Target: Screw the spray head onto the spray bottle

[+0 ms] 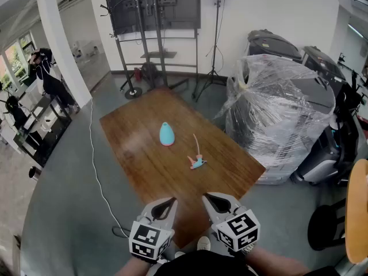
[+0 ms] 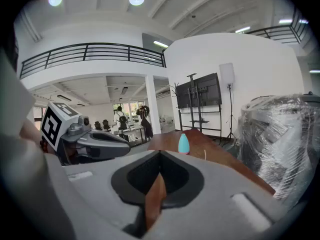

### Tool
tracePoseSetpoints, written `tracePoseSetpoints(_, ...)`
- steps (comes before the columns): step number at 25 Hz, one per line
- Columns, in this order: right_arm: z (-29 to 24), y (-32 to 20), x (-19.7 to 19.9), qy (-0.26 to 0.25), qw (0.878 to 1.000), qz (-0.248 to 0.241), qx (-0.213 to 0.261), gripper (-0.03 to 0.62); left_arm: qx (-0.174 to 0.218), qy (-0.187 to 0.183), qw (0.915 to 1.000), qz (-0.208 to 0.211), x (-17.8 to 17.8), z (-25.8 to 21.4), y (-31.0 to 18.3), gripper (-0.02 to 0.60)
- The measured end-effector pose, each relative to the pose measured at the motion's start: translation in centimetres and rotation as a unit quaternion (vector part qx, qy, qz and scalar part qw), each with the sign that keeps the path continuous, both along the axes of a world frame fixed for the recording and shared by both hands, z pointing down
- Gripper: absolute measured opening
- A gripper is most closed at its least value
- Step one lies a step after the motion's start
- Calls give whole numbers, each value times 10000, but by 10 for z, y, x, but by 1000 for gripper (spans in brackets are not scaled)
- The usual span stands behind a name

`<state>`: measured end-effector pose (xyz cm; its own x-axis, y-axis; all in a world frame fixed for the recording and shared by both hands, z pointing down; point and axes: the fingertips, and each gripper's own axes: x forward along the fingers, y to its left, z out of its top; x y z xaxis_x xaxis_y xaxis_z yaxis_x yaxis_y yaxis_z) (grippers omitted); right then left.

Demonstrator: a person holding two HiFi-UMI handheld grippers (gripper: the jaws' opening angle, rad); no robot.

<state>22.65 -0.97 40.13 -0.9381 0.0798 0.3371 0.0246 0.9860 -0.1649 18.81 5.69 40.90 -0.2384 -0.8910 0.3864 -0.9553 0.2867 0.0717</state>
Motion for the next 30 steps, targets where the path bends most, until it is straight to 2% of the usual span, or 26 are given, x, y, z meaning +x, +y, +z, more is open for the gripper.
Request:
tracePoseSetpoints(4, 4, -33, -5, -6, 10000, 26, -38, -9, -133, -12, 9999, 92, -3, 6, -31, 15)
tracePoseSetpoints(9, 15, -48, -5, 70, 9997, 181, -159, -9, -383, -18, 9987, 331, -12, 18, -50, 29)
tracePoseSetpoints(17, 43, -61, -5, 366, 9941, 980, -276, -9, -668, 21, 9914, 1128, -39, 52, -73, 64)
tracePoseSetpoints(23, 61, -51, -20, 705, 9815, 1760, -271, -9, -815, -52, 9766, 1991, -73, 85, -88, 77)
tracePoseSetpoints(27, 71, -44, -25, 905, 9682, 2323, -227, -9, -888, -15, 9605, 2638, -86, 101, -99, 83)
tracePoseSetpoints(30, 71, -40, -27, 950, 9588, 2661, -299, -9, -963, -72, 9514, 2925, -95, 108, -104, 86)
